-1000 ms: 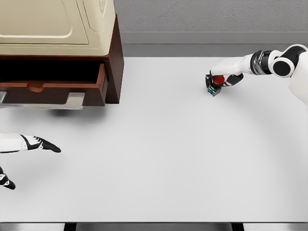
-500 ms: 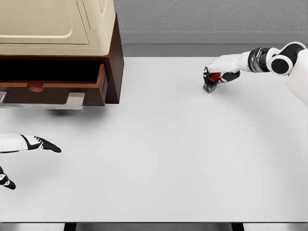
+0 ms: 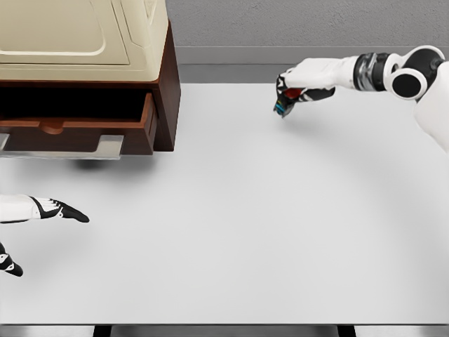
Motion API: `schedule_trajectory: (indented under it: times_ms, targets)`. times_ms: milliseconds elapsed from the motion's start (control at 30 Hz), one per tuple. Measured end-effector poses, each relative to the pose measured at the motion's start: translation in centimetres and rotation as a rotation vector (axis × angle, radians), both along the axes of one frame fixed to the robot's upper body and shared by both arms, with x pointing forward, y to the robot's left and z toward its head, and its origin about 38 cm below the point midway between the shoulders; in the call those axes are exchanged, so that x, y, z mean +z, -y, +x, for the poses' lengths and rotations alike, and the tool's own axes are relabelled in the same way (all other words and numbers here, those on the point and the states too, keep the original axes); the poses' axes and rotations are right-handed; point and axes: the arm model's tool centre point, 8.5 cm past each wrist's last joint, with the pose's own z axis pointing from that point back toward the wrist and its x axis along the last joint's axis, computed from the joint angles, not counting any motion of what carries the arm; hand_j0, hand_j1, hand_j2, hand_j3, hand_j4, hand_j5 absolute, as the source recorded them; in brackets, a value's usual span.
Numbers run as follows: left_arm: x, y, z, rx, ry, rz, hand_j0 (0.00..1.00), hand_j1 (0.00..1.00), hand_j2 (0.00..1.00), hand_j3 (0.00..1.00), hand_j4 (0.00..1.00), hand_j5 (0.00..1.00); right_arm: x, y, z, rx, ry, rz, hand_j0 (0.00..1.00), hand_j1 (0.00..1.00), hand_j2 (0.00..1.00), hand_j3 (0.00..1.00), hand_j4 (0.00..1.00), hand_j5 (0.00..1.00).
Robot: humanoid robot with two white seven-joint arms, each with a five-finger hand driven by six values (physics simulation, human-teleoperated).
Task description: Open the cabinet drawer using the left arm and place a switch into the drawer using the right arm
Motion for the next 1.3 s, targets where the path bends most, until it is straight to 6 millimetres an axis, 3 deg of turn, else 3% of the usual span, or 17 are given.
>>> schedule_trajectory:
  times_ms: [67,633,1033,1300]
  targets:
    - [0.0,0.0,0.0,0.001,0.0,-0.001,1.0,1.0,1.0,1.0,1.0,1.0,0.0,-0.7,-0.8,0.035,0.013,0.003,0.42,0.42,0.42,0.42,0.42,0.42]
    - [0.0,0.0,0.0,0.0,0.0,0.0,1.0,1.0,1.0,1.0,1.0,1.0,7.7,-9.0,-8.1,0.399,0.243,0.052,0.46,0.46,0.46,0.46,0.46,0.46]
    - [0.0,0.0,0.0,0.001,-0.001,-0.001,1.0,1.0,1.0,1.0,1.0,1.0,11.2,-14.1,-9.9,0.531,0.314,0.092,0.46,0.46,0.46,0.46,0.46,0.46]
    - [-0.1,0.0,0.0,0.001,-0.003,0.0,1.0,1.0,1.0,1.0,1.0,1.0,11.7,-16.8,-10.8,0.597,0.317,0.094,0.46,0.46,0.46,0.46,0.46,0.46]
